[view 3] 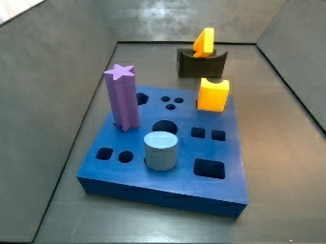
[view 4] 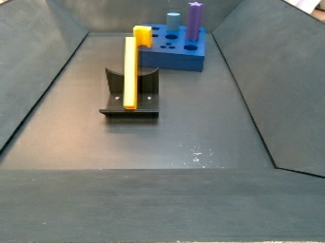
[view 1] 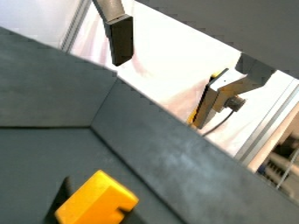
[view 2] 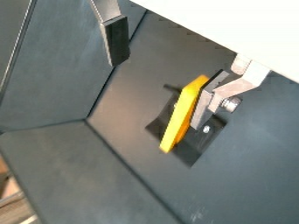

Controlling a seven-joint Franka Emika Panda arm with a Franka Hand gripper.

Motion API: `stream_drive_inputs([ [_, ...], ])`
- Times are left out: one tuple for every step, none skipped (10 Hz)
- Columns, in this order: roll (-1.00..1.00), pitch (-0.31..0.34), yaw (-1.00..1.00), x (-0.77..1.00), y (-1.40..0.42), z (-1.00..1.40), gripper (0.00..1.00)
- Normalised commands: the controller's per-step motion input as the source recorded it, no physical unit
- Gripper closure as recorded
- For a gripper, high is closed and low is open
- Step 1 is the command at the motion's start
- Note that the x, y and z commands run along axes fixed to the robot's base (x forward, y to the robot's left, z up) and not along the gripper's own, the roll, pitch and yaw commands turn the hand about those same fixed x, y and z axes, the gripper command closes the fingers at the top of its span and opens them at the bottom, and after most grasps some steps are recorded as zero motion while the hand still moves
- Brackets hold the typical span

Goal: Pick up the double-square object. Move up. Place the double-square object on the fixture. Regrasp the double-square object. Move to above the board. Insert the double-square object.
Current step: Regrasp the double-square object.

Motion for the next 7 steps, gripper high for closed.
stream_drive_inputs([
  [0.47, 0.17, 0.25, 0.13, -0.06, -0.01, 0.0],
  [0.28, 0.121, 0.26, 0.14, -0.05, -0.01, 0.0],
  [0.21, 0.084, 0.26, 0.13, -0.05, 0.0, 0.0],
  [0.18, 0.048, 0.25, 0.11, -0.05, -0.01, 0.0],
  [0.17, 0.012, 0.22, 0.1, -0.06, -0.01, 0.0],
  [0.09, 0.08, 0.17, 0.04, 0.04, -1.0, 0.0],
  [0.09, 0.074, 0.15, 0.04, 0.04, -1.0, 0.0],
])
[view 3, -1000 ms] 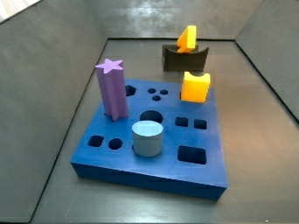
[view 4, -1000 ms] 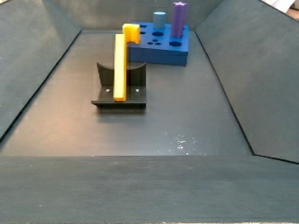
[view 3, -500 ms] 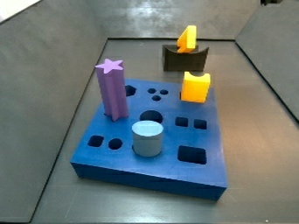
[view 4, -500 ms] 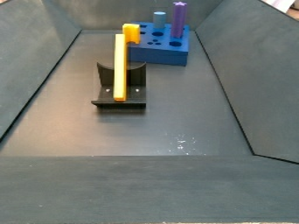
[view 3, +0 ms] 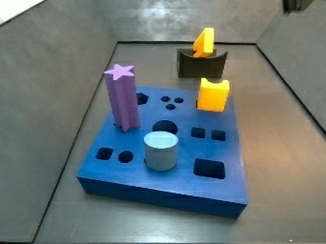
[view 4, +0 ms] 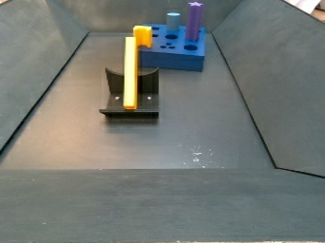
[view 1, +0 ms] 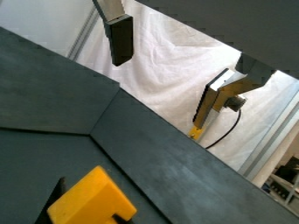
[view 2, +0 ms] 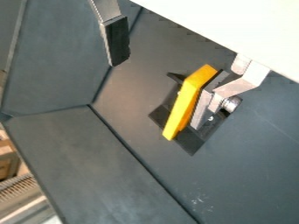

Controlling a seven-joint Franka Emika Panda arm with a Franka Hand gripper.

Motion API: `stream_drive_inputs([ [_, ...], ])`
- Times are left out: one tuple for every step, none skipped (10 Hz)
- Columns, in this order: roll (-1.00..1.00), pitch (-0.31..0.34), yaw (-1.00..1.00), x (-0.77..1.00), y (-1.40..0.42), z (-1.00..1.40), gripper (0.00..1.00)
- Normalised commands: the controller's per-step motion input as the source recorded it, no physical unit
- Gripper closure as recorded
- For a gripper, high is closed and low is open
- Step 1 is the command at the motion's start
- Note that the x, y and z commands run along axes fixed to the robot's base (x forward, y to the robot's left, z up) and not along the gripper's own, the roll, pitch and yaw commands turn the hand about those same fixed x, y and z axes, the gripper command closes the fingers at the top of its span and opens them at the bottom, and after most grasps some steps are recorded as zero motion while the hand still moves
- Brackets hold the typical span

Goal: Pick up the double-square object. Move up. Place the double-square object on the fixture. Regrasp the double-square object. Move to above the board. Insert the double-square object.
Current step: Regrasp the double-square object.

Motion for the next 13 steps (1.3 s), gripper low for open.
stream_drive_inputs([
  [0.09, 0.035, 0.14, 0.05, 0.04, -1.0, 0.0],
  [0.08, -0.001, 0.14, 0.06, 0.04, -1.0, 0.0],
  [0.07, -0.037, 0.13, 0.08, 0.03, -1.0, 0.0],
  [0.06, -0.057, 0.11, 0.09, 0.03, -1.0, 0.0],
  [0.06, -0.067, 0.08, 0.1, 0.02, -1.0, 0.0],
  [0.06, -0.067, 0.06, 0.11, 0.02, -1.0, 0.0],
  [0.06, -0.067, 0.04, 0.12, 0.02, -1.0, 0.0],
  [0.06, -0.053, 0.02, 0.13, 0.01, -0.96, 0.0],
  [0.07, -0.033, 0.0, 0.11, 0.0, -0.73, 0.0],
  [0.07, -0.016, 0.0, 0.1, 0.0, -0.57, 0.0],
  [0.06, -0.011, 0.0, 0.1, 0.0, -0.47, 0.0],
  [0.06, 0.006, 0.01, 0.08, 0.0, -0.21, 0.0],
  [0.0, 0.0, 0.0, 0.0, 0.0, 0.0, 1.0],
])
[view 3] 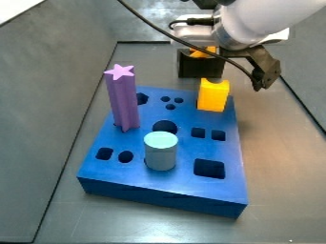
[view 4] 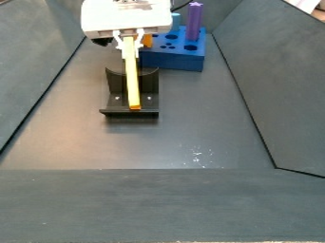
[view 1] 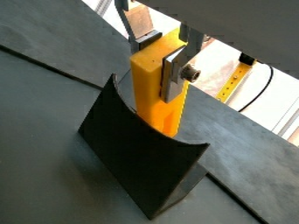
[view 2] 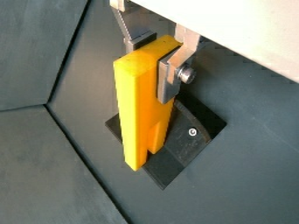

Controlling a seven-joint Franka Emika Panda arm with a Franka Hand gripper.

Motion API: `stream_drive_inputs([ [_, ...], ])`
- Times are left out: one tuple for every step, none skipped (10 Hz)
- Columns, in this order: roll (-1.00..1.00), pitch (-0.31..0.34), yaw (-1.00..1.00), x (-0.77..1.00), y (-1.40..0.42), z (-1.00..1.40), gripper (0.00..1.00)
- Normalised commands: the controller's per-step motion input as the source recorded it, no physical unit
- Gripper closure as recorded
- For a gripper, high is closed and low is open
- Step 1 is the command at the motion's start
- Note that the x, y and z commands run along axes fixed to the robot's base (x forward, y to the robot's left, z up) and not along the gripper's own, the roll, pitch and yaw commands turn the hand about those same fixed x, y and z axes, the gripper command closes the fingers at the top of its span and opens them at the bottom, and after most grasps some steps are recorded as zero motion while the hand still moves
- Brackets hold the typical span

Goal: Pick up the double-square object. Move up. Place the double-square object on the fixture. Regrasp the double-square object. Move to above the board. Insert the double-square object.
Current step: Move to above the board.

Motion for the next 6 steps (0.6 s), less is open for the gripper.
stream_drive_inputs([
  [0.03, 0.129, -0.05, 0.16, -0.03, 1.0, 1.0],
  [0.03, 0.133, -0.05, 0.16, -0.03, 1.0, 1.0],
  [0.02, 0.156, -0.02, 0.15, -0.03, 1.0, 1.0],
  [0.0, 0.178, 0.02, 0.14, -0.03, 1.0, 1.0],
  [-0.01, 0.185, 0.04, 0.14, -0.03, 1.0, 1.0],
  [-0.03, 0.189, 0.09, 0.13, -0.03, 1.0, 1.0],
])
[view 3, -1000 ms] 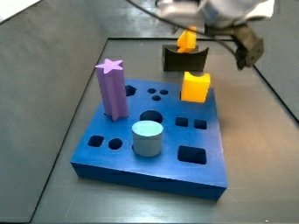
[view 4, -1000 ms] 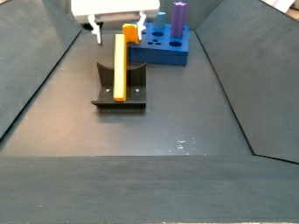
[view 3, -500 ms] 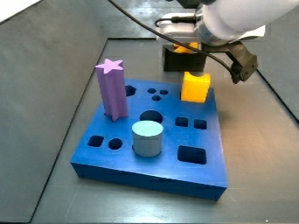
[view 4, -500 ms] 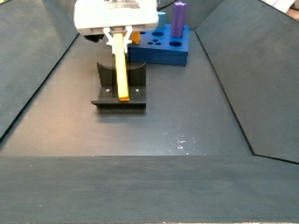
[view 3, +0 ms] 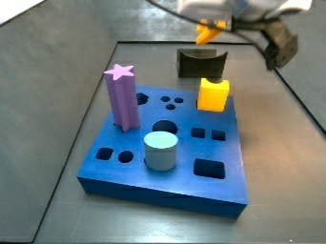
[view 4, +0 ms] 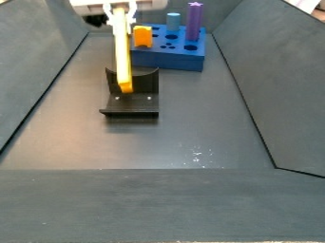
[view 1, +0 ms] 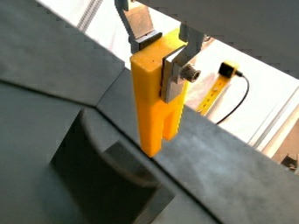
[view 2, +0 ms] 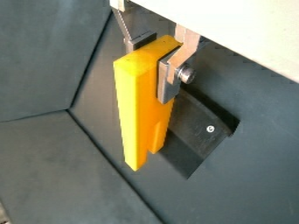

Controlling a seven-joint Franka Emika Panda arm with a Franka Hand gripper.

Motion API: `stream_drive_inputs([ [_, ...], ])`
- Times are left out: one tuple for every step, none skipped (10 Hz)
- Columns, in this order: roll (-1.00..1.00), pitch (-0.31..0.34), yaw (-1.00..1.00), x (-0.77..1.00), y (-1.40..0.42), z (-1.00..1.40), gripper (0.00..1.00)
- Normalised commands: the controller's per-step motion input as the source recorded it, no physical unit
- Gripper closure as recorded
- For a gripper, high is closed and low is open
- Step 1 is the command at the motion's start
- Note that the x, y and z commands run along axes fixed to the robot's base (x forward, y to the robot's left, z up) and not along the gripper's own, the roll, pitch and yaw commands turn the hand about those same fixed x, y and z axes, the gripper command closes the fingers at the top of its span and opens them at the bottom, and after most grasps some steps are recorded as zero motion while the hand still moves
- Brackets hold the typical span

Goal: Pick up the double-square object. Move up. Place the double-square object on the fixture. Regrasp the double-square object. Move to above the board. Insert the double-square object.
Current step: Move to above the board.

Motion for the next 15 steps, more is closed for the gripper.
stream_drive_inputs([
  [-0.03, 0.182, 0.11, 0.13, -0.03, 1.0, 1.0],
  [-0.04, 0.167, 0.13, 0.13, -0.03, 1.0, 1.0],
  [-0.04, 0.144, 0.15, 0.12, -0.03, 1.0, 1.0],
  [-0.04, 0.12, 0.16, 0.11, -0.03, 1.0, 1.0],
  [-0.04, 0.092, 0.16, 0.1, -0.03, 1.0, 1.0],
  [-0.04, 0.073, 0.15, 0.09, -0.03, 1.0, 1.0],
  [-0.04, 0.052, 0.14, 0.07, -0.03, 0.9, 1.0],
  [-0.04, 0.043, 0.12, 0.05, -0.02, 0.74, 1.0],
  [-0.04, 0.033, 0.11, 0.03, -0.01, 0.58, 1.0],
  [-0.05, 0.029, 0.09, 0.02, -0.01, 0.42, 1.0],
  [-0.05, 0.027, 0.07, 0.01, -0.01, 0.2, 1.0],
  [-1.0, -0.093, -0.07, -0.88, -1.0, 0.3, 1.0],
  [-1.0, -0.102, -0.08, -0.88, -1.0, 0.29, 1.0],
  [-1.0, -0.133, -0.08, -0.97, -1.0, 0.31, 1.0],
  [-1.0, -0.147, -0.07, -1.0, -0.99, 0.29, 1.0],
])
